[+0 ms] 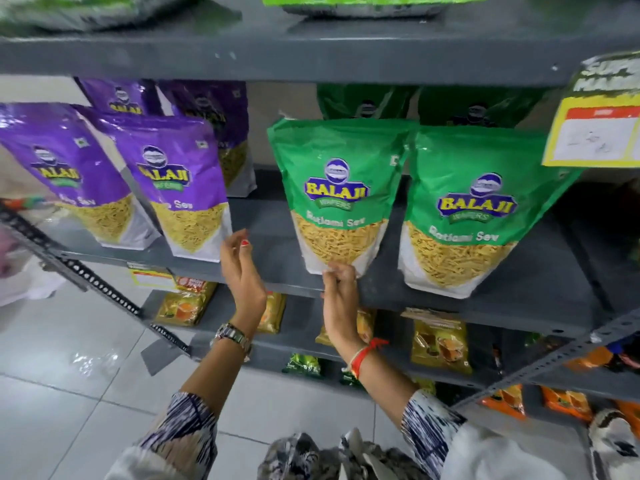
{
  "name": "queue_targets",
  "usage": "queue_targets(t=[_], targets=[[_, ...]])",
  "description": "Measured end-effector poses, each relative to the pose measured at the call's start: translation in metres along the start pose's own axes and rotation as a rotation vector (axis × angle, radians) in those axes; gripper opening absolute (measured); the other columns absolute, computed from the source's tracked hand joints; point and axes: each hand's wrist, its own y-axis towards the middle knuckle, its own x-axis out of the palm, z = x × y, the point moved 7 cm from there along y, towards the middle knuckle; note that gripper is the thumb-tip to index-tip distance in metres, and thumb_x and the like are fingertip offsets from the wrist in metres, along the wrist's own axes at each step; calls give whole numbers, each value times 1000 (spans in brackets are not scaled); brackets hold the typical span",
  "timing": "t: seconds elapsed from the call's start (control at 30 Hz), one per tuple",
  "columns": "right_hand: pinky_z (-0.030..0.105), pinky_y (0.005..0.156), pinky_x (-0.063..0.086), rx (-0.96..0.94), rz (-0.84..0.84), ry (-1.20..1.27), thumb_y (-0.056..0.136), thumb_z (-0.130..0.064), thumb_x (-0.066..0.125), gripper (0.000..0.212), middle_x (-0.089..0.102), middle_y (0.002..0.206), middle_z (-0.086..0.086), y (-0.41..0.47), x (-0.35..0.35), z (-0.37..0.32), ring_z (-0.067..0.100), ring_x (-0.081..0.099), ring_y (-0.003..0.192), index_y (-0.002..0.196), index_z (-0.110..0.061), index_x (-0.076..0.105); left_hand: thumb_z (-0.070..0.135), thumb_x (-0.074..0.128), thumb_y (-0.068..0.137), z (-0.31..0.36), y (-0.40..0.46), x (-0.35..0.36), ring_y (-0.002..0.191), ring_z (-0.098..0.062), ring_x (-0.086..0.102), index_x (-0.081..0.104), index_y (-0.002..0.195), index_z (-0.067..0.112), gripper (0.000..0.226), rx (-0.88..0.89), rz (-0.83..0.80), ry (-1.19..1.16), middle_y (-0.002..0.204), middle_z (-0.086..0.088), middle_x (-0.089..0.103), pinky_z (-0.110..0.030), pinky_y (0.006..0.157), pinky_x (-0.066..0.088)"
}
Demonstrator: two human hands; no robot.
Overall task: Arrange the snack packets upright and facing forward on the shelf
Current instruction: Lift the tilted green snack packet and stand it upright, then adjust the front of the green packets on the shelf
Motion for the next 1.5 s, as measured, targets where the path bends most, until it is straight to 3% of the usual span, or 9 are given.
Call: queue_targets(t=[0.13,0.23,0.4,0.6,0.87,1.13,1.3,1.4,1.5], targets=[[54,88,49,-37,-112,10,80,-43,49,12,56,93,-6,6,55,-13,17,55,91,90,-37,51,14,40,88,2,47,-54,86,11,46,51,107,7,23,68,248,14,95,13,46,-11,82,37],[51,94,48,-22,-130,52,83,-37,52,13,56,98,-10,19,108,-29,10,55,93,95,-34,52,19,40,86,-5,98,-90,96,-4,46,46,113,-4,36,23,274,-3,104,-2,48,-24,90,40],[38,107,37,101,-207,68,93,-25,50,47,45,138,10,39,187,-26,19,44,126,136,-11,36,26,39,84,-49,171,-108,129,-37,40,35,130,-2,55,-168,-19,-118,141,-30,37,-52,113,30],[33,88,46,105,-178,195,79,-40,51,52,60,113,5,43,233,-22,14,58,100,122,-12,47,78,57,58,-156,219,-110,134,-25,40,38,137,22,99,-453,-304,-156,147,-8,42,-50,114,30],[25,79,49,124,-144,199,86,-48,45,44,61,105,-8,50,246,-15,5,59,96,121,-21,44,72,57,62,-108,211,-100,131,-24,44,35,138,21,95,-477,-455,-178,144,-8,45,-51,113,32],[20,73,51,71,-63,196,94,-39,43,37,62,102,-10,47,245,-18,0,65,88,121,-14,44,41,26,96,-76,199,-109,138,-24,33,25,142,25,48,-460,-441,-161,152,-6,32,-46,115,27],[32,83,47,-15,336,157,80,-45,51,44,55,114,4,12,222,-7,9,56,97,114,-17,51,34,38,90,-71,191,-185,84,-15,60,60,93,24,24,-252,-12,97,92,-1,66,-39,81,47],[23,79,46,-176,162,131,79,-39,52,28,59,97,1,-15,252,-12,3,57,87,97,-18,54,21,37,90,-67,204,-233,70,-13,50,57,87,13,21,-226,260,157,83,-1,59,-27,67,35],[19,77,47,-153,-105,64,79,-41,52,34,62,98,-3,-22,302,-14,-2,58,86,100,-16,56,17,37,91,-71,239,-253,94,-17,50,53,107,3,27,-238,336,66,104,-10,56,-15,70,36]])
